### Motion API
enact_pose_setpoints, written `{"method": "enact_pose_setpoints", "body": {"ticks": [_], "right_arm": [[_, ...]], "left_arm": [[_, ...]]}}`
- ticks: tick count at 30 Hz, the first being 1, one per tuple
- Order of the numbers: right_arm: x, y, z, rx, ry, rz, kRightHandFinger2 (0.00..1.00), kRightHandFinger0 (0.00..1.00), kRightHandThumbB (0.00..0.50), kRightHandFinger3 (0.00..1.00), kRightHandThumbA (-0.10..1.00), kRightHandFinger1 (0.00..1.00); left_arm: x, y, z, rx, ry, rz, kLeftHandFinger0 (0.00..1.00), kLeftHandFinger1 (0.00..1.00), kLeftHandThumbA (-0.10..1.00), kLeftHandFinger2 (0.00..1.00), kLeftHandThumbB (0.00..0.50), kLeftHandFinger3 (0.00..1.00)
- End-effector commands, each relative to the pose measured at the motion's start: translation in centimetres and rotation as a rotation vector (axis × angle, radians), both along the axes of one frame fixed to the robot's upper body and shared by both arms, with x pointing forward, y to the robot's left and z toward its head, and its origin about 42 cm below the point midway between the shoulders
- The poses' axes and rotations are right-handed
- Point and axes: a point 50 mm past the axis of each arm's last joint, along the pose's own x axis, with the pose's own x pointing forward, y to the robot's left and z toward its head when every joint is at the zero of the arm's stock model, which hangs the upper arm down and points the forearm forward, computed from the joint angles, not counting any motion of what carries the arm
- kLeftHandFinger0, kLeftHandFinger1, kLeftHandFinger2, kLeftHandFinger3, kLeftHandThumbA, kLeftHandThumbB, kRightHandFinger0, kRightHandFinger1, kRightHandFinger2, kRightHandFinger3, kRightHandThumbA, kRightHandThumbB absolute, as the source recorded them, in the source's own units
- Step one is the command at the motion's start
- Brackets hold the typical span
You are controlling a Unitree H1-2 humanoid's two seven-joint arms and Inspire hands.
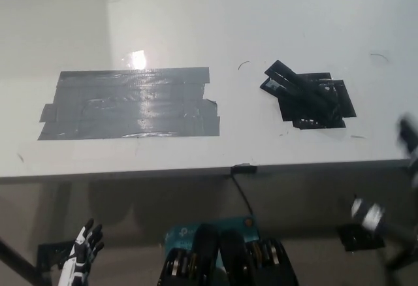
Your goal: A stapler is kept on the black spot marked on the desk infront of the robot. The robot picks up the stapler using its right hand and passes it to a person
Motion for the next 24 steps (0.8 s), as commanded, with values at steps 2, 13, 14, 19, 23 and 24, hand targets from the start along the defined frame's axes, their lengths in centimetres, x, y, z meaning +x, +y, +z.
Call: {"method": "enact_pose_setpoints", "body": {"ticks": [2, 13, 14, 19, 23, 24], "right_arm": [[6.6, -0.5, 6.8, -0.214, 0.086, -0.023, 1.0, 1.0, 0.282, 1.0, 1.0, 1.0], [20.4, 1.8, 9.5, -0.394, 0.337, -0.022, 1.0, 1.0, 0.325, 1.0, 1.0, 1.0], [21.2, 2.0, 9.6, -0.406, 0.353, -0.027, 1.0, 1.0, 0.326, 1.0, 1.0, 1.0], [25.1, 3.0, 9.5, -0.445, 0.448, -0.038, 1.0, 1.0, 0.325, 1.0, 1.0, 1.0], [27.2, 3.7, 9.3, -0.511, 0.493, -0.063, 1.0, 1.0, 0.335, 1.0, 1.0, 1.0], [27.6, 4.0, 9.3, -0.536, 0.509, -0.073, 1.0, 1.0, 0.341, 1.0, 1.0, 1.0]], "left_arm": [[0.1, 0.3, 0.9, 0.029, -0.088, 0.0, 1.0, 1.0, 1.0, 1.0, 0.401, 1.0], [0.4, 0.2, 1.2, 0.062, -0.092, -0.009, 1.0, 1.0, 1.0, 1.0, 0.419, 1.0], [0.4, 0.2, 1.2, 0.065, -0.09, -0.01, 1.0, 1.0, 1.0, 1.0, 0.424, 1.0], [0.6, 0.1, 1.2, 0.068, -0.096, -0.009, 1.0, 1.0, 1.0, 1.0, 0.432, 1.0], [0.6, 0.0, 1.1, 0.069, -0.091, -0.009, 1.0, 1.0, 1.0, 1.0, 0.439, 1.0], [0.6, 0.0, 1.1, 0.066, -0.087, -0.01, 1.0, 1.0, 1.0, 1.0, 0.437, 1.0]]}}
